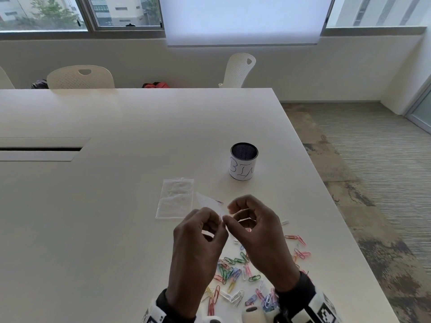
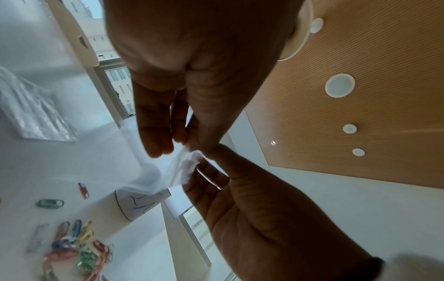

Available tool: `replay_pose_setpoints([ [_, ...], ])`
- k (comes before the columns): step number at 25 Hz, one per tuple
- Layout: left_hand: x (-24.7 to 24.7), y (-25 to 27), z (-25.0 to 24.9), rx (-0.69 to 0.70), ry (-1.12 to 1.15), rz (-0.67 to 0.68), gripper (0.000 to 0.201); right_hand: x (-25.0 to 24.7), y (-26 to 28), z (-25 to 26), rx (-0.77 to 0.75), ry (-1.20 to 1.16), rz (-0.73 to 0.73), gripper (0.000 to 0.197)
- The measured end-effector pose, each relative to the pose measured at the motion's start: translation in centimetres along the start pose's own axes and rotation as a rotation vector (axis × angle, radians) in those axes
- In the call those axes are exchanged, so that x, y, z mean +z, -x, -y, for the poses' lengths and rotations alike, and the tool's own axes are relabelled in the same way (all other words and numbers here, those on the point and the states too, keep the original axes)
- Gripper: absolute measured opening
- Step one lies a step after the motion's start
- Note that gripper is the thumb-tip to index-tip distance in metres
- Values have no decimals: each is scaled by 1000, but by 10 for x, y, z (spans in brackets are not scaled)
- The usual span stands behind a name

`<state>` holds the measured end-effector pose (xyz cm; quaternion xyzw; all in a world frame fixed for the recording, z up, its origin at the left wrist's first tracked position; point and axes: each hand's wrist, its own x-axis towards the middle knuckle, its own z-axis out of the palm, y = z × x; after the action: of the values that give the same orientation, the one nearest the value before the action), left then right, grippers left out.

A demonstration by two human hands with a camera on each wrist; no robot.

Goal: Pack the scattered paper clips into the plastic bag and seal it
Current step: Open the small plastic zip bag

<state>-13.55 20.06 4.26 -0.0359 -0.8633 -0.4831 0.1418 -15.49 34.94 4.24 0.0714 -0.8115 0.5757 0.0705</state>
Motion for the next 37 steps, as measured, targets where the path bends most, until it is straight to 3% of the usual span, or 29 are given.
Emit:
replay_pose_setpoints([
  [8,4,1,-3,66,-35,-31,14,-1,1,4,-79,24,13,10],
  [17,1,-5,-2,49,-103,-165,21,-16,-5,1,-35,197,-187,19],
  [20,4,-4,-4,63,-103,-138,23,-16,-5,7,-48,240,-140,20],
  [24,9,-3,-7,79,-89,-130,23,-6,-3,8,8,246,-5,39],
  [29,3,-6,-4,91,-131,-197,27,-8,-4,2,60,296,-87,40],
  [33,6,-3,-6,121,-151,-143,30,-8,-5,8,1,321,-152,27],
  [37,4,-2,-5,174,-151,-87,32,-10,-5,11,-49,403,-140,31],
])
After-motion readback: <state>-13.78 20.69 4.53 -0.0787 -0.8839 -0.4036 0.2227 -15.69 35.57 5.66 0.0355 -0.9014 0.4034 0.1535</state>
